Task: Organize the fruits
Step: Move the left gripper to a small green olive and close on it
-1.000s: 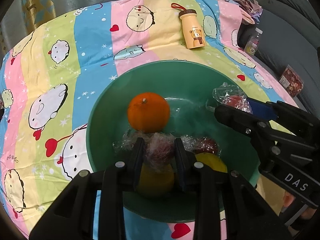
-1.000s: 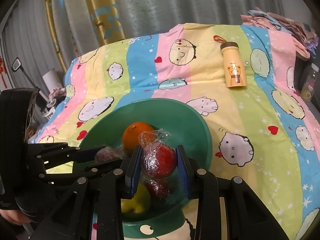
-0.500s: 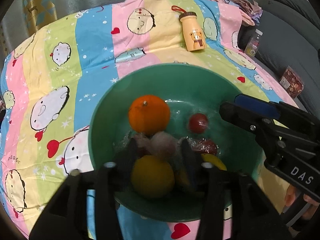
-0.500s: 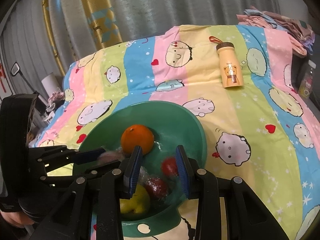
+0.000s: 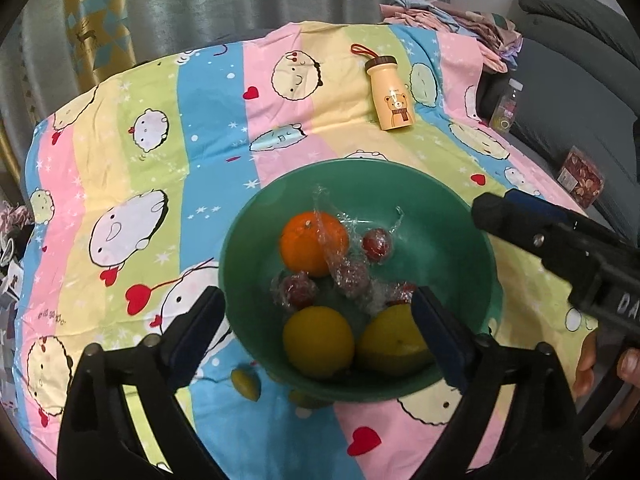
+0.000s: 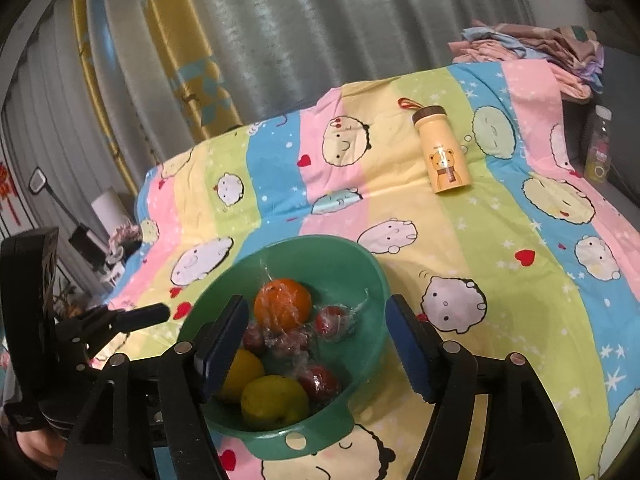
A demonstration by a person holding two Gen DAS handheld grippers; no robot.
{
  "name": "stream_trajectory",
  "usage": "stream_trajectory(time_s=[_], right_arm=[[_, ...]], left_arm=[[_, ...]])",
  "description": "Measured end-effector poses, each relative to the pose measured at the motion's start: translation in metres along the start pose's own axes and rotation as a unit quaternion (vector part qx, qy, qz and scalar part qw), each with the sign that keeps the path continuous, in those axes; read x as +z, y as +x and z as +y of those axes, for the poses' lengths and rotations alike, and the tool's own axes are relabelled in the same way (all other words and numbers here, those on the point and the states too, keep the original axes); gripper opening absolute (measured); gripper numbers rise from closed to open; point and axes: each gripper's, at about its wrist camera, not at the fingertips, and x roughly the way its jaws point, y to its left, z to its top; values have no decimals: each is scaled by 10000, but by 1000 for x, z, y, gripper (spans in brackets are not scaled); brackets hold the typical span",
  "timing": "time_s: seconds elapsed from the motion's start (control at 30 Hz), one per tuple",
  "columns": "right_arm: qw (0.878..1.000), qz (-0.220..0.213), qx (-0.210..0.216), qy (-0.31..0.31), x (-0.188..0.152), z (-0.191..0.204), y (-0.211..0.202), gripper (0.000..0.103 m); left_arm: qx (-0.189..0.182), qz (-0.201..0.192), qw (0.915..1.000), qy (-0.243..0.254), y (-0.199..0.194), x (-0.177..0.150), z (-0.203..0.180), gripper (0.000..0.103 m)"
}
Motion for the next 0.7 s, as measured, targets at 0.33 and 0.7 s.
stream_trajectory(time_s=[0.33, 0.7], right_arm=[[9971, -37, 505, 573, -15, -19, -19, 72], [9928, 135, 835, 845, -53, -19, -53, 80]], left_arm=[[136, -21, 9997, -206, -28, -25, 12, 102], [178, -77, 9982, -566, -66, -53, 24, 102]])
